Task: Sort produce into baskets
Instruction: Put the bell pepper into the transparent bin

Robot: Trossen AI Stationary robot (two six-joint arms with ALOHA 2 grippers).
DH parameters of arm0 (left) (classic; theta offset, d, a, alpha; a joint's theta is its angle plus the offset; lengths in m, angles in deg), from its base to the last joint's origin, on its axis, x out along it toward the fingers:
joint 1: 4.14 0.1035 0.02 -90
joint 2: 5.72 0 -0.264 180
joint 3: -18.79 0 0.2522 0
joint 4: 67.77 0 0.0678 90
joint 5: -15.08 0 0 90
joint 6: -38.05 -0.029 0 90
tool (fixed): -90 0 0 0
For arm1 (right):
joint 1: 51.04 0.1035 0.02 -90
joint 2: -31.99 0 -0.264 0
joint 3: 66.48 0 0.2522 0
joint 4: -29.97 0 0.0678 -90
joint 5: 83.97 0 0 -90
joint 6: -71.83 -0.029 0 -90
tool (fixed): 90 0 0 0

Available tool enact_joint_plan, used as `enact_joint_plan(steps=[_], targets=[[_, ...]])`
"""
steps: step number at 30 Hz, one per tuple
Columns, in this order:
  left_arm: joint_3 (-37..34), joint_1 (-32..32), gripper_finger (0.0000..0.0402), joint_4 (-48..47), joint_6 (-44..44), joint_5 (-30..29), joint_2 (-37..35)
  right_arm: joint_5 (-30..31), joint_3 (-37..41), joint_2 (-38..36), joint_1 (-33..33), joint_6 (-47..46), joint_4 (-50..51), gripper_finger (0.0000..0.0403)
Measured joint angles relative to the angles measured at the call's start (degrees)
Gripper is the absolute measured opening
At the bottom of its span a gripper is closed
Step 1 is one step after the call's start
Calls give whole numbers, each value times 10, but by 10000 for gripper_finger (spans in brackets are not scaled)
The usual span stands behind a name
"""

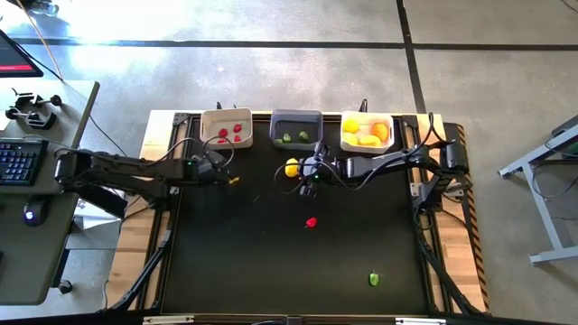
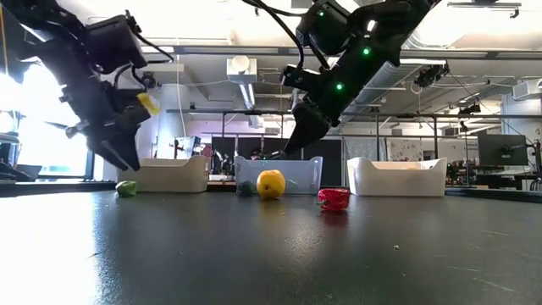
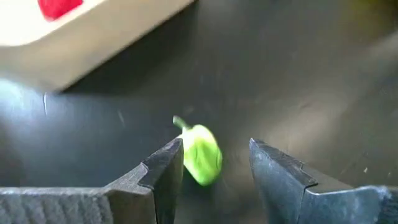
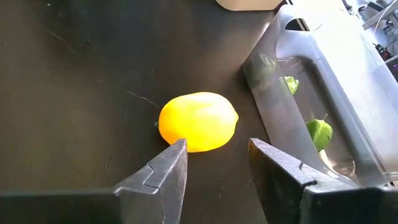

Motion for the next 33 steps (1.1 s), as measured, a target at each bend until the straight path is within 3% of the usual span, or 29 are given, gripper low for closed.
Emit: enact_joint_plan(steps=[7, 14, 21, 33], targets=[[0, -20, 170, -41, 60, -9, 15, 0, 0, 0, 0, 0, 1, 161], [0, -20, 170, -22, 70, -18, 86, 0, 0, 0, 0, 0, 1, 161], [0, -17, 170, 32, 55, -27, 122, 0, 0, 0, 0, 0, 1, 161], [0, 20, 154, 32, 0, -41, 132, 0, 0, 0, 0, 0, 13, 161]])
